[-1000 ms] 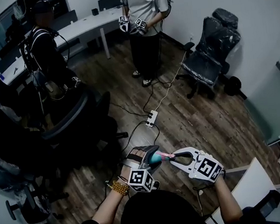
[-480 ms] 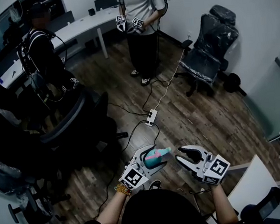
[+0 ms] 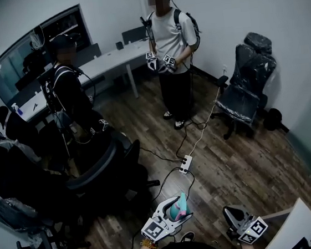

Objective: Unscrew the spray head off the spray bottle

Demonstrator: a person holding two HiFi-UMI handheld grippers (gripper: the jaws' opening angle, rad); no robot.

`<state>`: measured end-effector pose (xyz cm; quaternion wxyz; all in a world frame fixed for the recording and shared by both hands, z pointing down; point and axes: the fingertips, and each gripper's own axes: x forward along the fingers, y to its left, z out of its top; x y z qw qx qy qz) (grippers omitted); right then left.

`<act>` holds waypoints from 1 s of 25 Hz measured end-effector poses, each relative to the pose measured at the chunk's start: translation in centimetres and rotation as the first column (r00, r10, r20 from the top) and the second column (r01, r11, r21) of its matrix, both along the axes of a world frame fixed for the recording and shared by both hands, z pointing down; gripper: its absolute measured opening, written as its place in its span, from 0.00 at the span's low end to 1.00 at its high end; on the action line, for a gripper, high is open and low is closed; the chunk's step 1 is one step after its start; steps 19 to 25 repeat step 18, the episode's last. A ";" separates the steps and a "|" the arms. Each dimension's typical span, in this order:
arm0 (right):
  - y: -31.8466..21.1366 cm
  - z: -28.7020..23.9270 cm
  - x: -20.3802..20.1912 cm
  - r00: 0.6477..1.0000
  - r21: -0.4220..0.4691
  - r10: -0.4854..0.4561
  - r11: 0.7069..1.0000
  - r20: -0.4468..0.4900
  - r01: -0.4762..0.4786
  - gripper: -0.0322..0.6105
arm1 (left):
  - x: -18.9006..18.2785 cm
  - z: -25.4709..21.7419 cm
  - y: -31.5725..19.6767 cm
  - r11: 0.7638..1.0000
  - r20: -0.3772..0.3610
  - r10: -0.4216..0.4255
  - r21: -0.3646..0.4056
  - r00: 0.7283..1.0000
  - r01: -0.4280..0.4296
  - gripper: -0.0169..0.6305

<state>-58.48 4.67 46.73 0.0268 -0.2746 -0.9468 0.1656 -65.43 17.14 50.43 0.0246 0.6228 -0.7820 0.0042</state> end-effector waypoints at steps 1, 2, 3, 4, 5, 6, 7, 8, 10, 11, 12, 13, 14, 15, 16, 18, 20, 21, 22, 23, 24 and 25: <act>0.6 0.2 -0.1 1.000 0.022 -0.010 1.000 0.001 0.010 0.05 | 0.4 0.4 0.0 1.000 -0.013 0.004 -0.009 1.000 -0.004 0.56; 1.1 0.4 -0.2 1.000 0.041 -0.020 0.999 0.002 0.020 0.05 | 0.8 0.7 0.0 1.000 -0.025 0.006 -0.016 1.000 -0.006 0.56; 1.6 0.5 -0.2 1.000 0.057 -0.030 0.998 0.004 0.030 0.05 | 1.1 1.0 0.0 1.000 -0.035 0.007 -0.020 0.999 -0.007 0.56; 2.0 0.6 -0.3 0.999 0.074 -0.040 0.996 0.004 0.040 0.05 | 1.3 1.2 -0.1 1.000 -0.046 0.007 -0.021 0.999 -0.008 0.56; 2.4 0.7 -0.4 0.999 0.093 -0.050 0.994 0.003 0.049 0.05 | 1.6 1.4 -0.2 1.000 -0.055 0.008 -0.021 0.998 -0.009 0.56; 2.6 0.7 -0.4 0.998 0.111 -0.058 0.992 0.001 0.058 0.05 | 1.8 1.6 -0.3 1.000 -0.062 0.010 -0.019 0.998 -0.011 0.56; 2.9 0.8 -0.3 0.998 0.126 -0.065 0.990 -0.002 0.064 0.05 | 2.0 1.7 -0.4 1.000 -0.066 0.013 -0.017 0.998 -0.014 0.56; 3.1 0.9 -0.3 0.998 0.134 -0.069 0.989 -0.004 0.068 0.05 | 2.1 1.7 -0.4 1.000 -0.068 0.017 -0.017 0.998 -0.018 0.56; 3.3 0.9 -0.3 0.997 0.137 -0.071 0.988 -0.006 0.071 0.05 | 2.3 1.7 -0.3 0.999 -0.068 0.026 -0.023 0.997 -0.028 0.56; 3.3 1.0 -0.2 0.998 0.136 -0.070 0.988 -0.007 0.071 0.05 | 2.3 1.8 -0.3 0.999 -0.069 0.029 -0.021 0.997 -0.030 0.56; 3.2 1.1 -0.2 0.998 0.136 -0.070 0.988 -0.009 0.070 0.05 | 2.4 2.0 -0.3 0.999 -0.070 0.029 -0.016 0.997 -0.030 0.56; 3.2 1.2 -0.1 0.998 0.138 -0.069 0.988 -0.011 0.070 0.05 | 2.4 2.1 -0.4 0.999 -0.071 0.029 -0.012 0.997 -0.030 0.56; 3.2 1.2 0.0 0.998 0.140 -0.069 0.988 -0.012 0.070 0.05 | 2.4 2.1 -0.4 0.999 -0.070 0.030 -0.013 0.997 -0.031 0.56; 3.2 1.3 0.0 0.997 0.142 -0.070 0.987 -0.013 0.071 0.05 | 2.4 1.9 -0.4 0.999 -0.069 0.031 -0.018 0.997 -0.032 0.56; 3.2 1.3 0.0 0.997 0.143 -0.070 0.987 -0.015 0.071 0.05 | 2.4 1.7 -0.3 0.999 -0.068 0.032 -0.024 0.997 -0.034 0.56; 3.3 1.3 0.1 0.997 0.144 -0.070 0.987 -0.017 0.072 0.05 | 2.4 1.4 -0.3 0.999 -0.067 0.034 -0.036 0.997 -0.037 0.56; 3.3 1.3 0.1 0.997 0.144 -0.070 0.987 -0.017 0.072 0.05 | 2.4 1.4 -0.3 0.999 -0.067 0.034 -0.036 0.997 -0.037 0.56; 3.3 1.3 0.1 0.997 0.144 -0.070 0.987 -0.017 0.072 0.05 | 2.4 1.4 -0.3 0.999 -0.067 0.034 -0.036 0.997 -0.037 0.56; 3.3 1.3 0.1 0.997 0.144 -0.070 0.987 -0.017 0.072 0.05 | 2.4 1.4 -0.3 0.999 -0.067 0.034 -0.036 0.997 -0.037 0.56; 3.3 1.3 0.1 0.997 0.144 -0.070 0.987 -0.017 0.072 0.05 | 2.4 1.4 -0.3 0.999 -0.067 0.034 -0.036 0.997 -0.037 0.56; 3.3 1.3 0.1 0.997 0.144 -0.070 0.987 -0.017 0.072 0.05 | 2.4 1.4 -0.3 0.999 -0.067 0.034 -0.036 0.997 -0.037 0.56; 3.3 1.3 0.1 0.997 0.144 -0.070 0.987 -0.017 0.072 0.05 | 2.4 1.4 -0.3 0.999 -0.067 0.034 -0.036 0.997 -0.037 0.56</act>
